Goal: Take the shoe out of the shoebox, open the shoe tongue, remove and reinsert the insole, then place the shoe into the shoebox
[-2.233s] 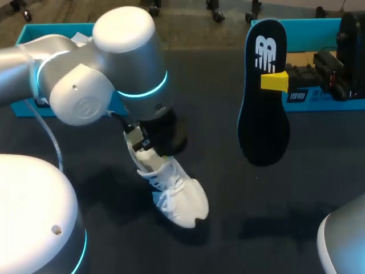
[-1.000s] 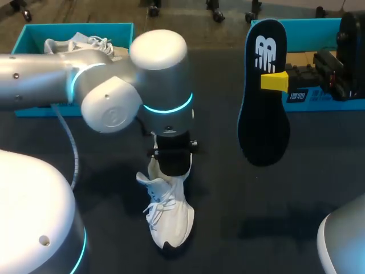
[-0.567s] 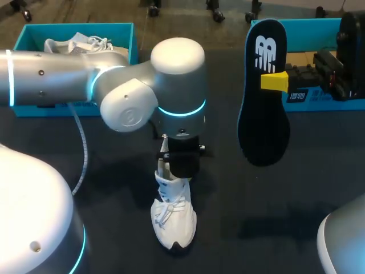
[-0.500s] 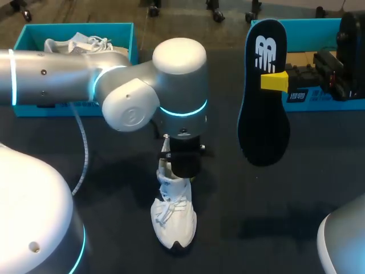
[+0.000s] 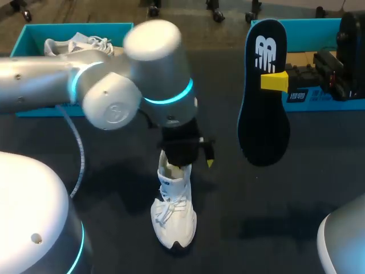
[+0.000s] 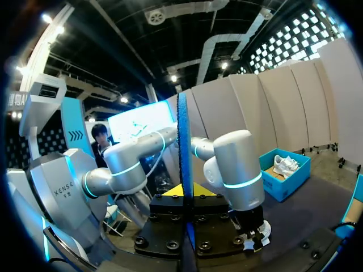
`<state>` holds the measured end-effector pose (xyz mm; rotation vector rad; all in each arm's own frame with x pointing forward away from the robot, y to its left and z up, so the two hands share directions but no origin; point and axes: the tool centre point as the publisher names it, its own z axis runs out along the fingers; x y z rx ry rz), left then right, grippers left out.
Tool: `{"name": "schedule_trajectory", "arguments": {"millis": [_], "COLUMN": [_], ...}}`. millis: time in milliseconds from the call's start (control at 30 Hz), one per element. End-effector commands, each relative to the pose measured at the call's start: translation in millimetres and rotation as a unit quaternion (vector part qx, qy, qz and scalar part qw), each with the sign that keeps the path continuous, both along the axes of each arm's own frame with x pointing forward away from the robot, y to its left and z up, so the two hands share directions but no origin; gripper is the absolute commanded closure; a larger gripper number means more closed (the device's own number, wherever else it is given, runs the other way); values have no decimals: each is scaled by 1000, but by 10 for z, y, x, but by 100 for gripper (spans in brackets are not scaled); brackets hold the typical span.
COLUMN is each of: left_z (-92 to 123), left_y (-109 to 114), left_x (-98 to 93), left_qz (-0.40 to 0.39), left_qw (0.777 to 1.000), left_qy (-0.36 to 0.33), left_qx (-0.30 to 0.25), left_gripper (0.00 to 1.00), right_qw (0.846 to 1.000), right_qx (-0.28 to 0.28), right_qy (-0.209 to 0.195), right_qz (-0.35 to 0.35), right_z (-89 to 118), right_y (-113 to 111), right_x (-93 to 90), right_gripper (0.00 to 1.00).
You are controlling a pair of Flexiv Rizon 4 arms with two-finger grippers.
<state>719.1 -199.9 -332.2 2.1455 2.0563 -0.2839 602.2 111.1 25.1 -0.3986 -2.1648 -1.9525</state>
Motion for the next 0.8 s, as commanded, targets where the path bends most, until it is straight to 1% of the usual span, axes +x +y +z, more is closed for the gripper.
{"name": "schedule_trajectory", "arguments": {"millis": [33, 133, 267, 300, 400, 800], "left_z": [438, 652, 882, 963, 1195, 1195], "left_y": [477, 514, 538, 543, 523, 523], "left_x": [-19, 13, 12, 15, 55, 55], "left_qz": [2, 1, -5, -9, -21, -21], "left_qw": [992, 983, 970, 964, 948, 948], "left_qy": [11, 15, 17, 18, 34, 34], "left_qx": [-129, -184, -242, -266, -315, -315], "left_gripper": [0, 0, 0, 0, 0, 0], "right_qw": [1000, 1000, 1000, 1000, 1000, 1000], "right_qx": [-1, -1, -1, -1, -1, -1], "right_qy": [1, 1, 1, 1, 1, 1], "right_qz": [2, 2, 2, 2, 2, 2], "right_z": [5, 5, 5, 5, 5, 5], "right_y": [23, 23, 23, 23, 23, 23], "right_x": [28, 28, 28, 28, 28, 28], "right_gripper": [100, 100, 100, 100, 100, 100]}}
